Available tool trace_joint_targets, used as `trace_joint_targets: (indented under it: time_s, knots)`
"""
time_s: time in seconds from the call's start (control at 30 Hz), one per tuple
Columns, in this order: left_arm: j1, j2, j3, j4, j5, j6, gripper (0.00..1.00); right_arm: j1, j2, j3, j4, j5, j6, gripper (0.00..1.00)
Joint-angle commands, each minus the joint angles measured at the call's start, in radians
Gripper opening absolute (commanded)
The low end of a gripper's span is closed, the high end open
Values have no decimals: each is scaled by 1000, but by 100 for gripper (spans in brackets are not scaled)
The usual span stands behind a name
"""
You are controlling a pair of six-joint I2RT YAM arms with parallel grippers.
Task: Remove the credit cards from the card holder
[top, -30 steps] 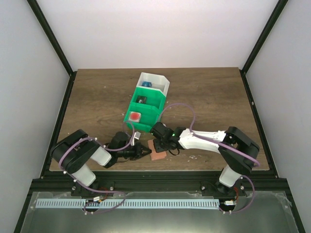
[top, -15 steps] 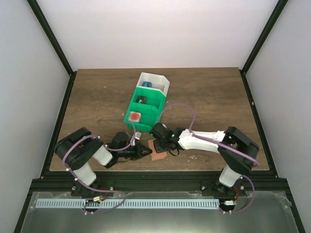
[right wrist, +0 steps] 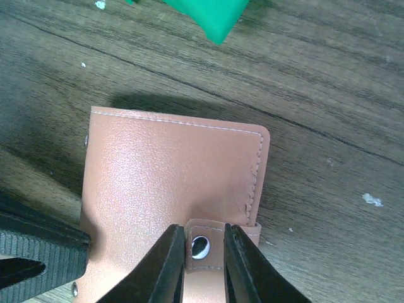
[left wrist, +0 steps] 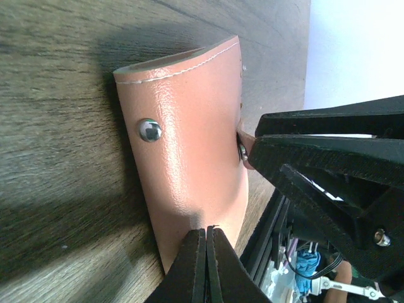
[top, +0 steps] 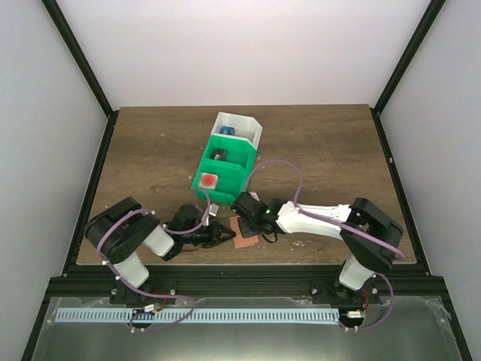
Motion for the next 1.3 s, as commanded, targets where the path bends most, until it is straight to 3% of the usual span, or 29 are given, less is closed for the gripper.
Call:
trace_joint_targets:
  time_s: [0.0, 0.47, 1.13, 1.27]
  knots:
    - [-5, 21, -3, -30, -7, 33, 0, 0, -31, -1, -56, 80, 6, 18]
    - [-5, 27, 0, -33, -10, 37, 0, -1, -47, -46, 40, -26, -8, 15]
    - [-6, 24, -4, -29, -6, 37, 0, -1, 4, -13, 17, -15, -14, 26]
    - [-6, 26, -8, -30, -5, 39, 0, 0, 10, -11, 0, 10, -11, 18]
